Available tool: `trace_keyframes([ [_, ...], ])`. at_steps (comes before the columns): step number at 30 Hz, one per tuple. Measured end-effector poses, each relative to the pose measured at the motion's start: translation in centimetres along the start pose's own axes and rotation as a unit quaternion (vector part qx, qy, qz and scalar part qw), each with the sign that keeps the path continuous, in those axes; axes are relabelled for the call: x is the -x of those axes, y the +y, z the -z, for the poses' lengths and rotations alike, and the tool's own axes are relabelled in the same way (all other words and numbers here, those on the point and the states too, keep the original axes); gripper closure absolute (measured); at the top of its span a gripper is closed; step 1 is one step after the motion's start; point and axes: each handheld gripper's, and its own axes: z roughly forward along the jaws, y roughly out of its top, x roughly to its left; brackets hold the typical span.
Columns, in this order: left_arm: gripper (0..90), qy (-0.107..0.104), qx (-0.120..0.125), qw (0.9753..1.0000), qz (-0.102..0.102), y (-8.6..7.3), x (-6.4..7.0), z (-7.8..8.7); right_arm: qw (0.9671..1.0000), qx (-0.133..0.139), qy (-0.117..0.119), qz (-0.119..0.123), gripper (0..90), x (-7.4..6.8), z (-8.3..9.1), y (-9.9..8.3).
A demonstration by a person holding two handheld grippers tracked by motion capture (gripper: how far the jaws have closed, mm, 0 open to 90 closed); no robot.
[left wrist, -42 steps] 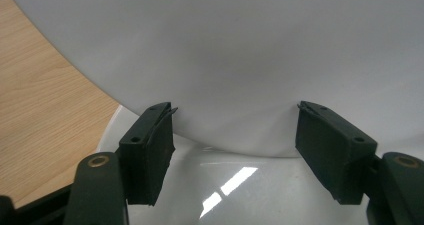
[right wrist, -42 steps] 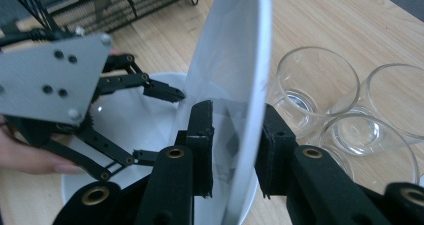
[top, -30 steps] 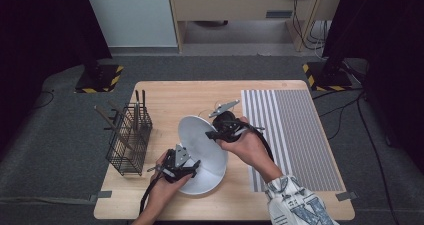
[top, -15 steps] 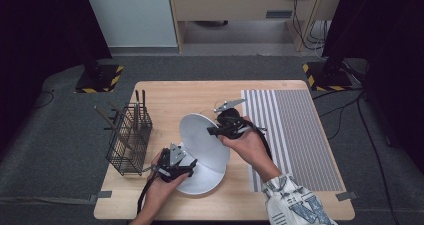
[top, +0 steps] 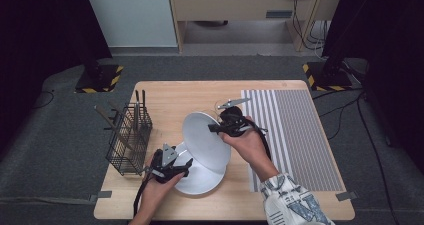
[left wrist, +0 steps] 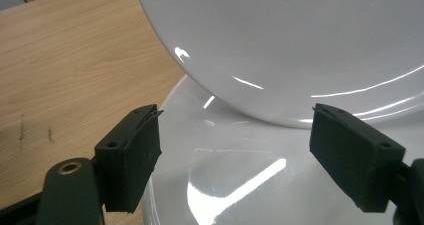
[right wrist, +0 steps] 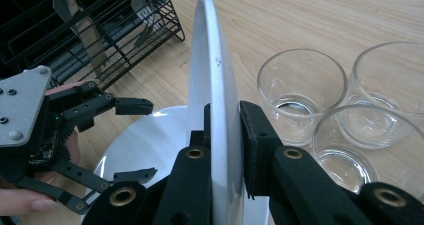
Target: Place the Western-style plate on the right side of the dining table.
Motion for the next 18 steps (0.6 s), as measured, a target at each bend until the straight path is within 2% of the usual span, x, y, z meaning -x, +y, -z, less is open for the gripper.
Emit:
trace_keyframes([
  [6, 19.8, 0.004, 0.003, 1.0, 0.0, 0.02, -0.2, 0.18, 0.9997, 0.006, 0.011, -0.019, 83.1, 0.14, -0.23, 0.06],
  [10, 19.1, 0.005, 0.008, 1.0, 0.0, 0.05, -0.28, 0.37, 0.999, 0.021, 0.016, -0.035, 83.1, 0.61, -0.24, 0.17],
  [14, 15.1, 0.0, 0.019, 0.9998, -0.002, 0.14, -0.31, 0.61, 0.9984, 0.032, 0.014, -0.045, 83.1, 0.75, -0.19, 0.25],
  [18, 10.8, -0.007, 0.019, 0.9998, -0.009, 0.12, -0.2, 0.62, 0.998, 0.041, 0.009, -0.048, 83.1, 0.6, -0.29, 0.35],
])
